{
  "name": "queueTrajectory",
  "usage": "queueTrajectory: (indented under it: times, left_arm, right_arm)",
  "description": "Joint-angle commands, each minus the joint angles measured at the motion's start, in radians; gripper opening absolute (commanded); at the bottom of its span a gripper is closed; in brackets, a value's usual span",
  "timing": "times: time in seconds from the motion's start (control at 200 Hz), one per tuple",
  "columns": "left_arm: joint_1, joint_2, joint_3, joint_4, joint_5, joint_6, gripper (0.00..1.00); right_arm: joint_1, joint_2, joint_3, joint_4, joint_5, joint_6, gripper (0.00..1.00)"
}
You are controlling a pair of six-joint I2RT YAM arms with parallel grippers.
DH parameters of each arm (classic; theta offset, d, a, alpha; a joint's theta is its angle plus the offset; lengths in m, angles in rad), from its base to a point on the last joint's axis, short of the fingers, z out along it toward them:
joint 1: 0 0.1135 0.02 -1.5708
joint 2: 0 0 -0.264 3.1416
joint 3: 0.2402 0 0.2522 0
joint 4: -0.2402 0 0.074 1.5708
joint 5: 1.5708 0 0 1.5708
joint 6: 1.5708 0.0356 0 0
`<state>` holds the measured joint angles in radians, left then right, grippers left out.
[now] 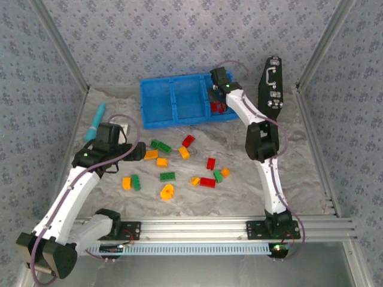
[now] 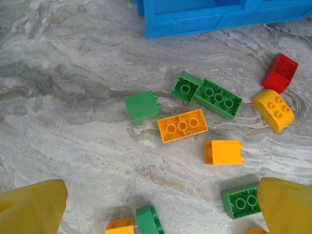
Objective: Sort the legos into containers by color
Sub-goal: Place the lego in the container.
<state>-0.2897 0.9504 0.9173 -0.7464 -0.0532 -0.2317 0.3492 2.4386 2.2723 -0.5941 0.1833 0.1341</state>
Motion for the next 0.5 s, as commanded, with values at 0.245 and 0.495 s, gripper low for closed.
queueTrajectory:
  times: [0.245, 0.495]
  left_arm:
    - [0.006, 0.0, -0.111, -0.006, -0.033, -0.136, 1.0]
    - [0.006, 0.132, -0.081, 0.128, 0.023, -0.103, 1.0]
  right_arm:
    - [-0.024, -0.073, -0.039, 0.043, -0.115, -0.021, 0.62]
    - [-0.022, -0.394, -0.444, 0.091, -0.269, 0.053, 0.68]
